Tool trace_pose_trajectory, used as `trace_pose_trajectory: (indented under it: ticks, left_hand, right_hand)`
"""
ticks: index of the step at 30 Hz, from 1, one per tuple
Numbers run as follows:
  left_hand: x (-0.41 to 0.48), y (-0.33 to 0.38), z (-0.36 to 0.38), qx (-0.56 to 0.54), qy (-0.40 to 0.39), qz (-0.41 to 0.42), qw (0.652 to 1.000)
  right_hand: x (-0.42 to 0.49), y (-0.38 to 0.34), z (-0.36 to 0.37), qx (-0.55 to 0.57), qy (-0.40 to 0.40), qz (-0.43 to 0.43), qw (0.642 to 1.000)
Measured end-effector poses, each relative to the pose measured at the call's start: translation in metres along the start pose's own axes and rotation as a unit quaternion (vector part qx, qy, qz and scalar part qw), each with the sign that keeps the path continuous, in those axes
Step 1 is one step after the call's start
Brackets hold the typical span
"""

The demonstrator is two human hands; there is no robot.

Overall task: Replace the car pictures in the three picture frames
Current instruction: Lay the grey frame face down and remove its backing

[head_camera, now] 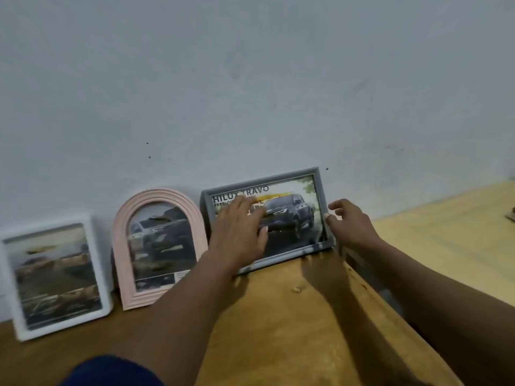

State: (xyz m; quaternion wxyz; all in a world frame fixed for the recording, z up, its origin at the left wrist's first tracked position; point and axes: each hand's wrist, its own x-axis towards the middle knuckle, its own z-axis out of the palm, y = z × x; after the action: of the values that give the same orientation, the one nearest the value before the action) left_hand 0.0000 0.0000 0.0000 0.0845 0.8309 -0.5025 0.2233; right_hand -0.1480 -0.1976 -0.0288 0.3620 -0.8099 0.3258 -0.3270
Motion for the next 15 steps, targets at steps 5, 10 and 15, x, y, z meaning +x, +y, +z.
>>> trace_pose_trajectory:
  ticks: [5, 10, 15]
  left_hand:
    - [0.042, -0.015, 0.032, 0.040, 0.049, 0.013, 0.998]
    - [0.059, -0.014, 0.048, 0.046, 0.063, 0.011, 0.997]
    - [0.057, -0.008, 0.039, 0.043, 0.039, 0.015, 0.998]
  right_hand:
    - [0.038, 0.021, 0.028, 0.062, 0.030, 0.054, 0.996]
    - [0.054, 0.034, 0.048, 0.129, 0.017, 0.100, 0.986]
    - [0.045, 0.034, 0.035, 0.146, 0.063, 0.075, 0.984]
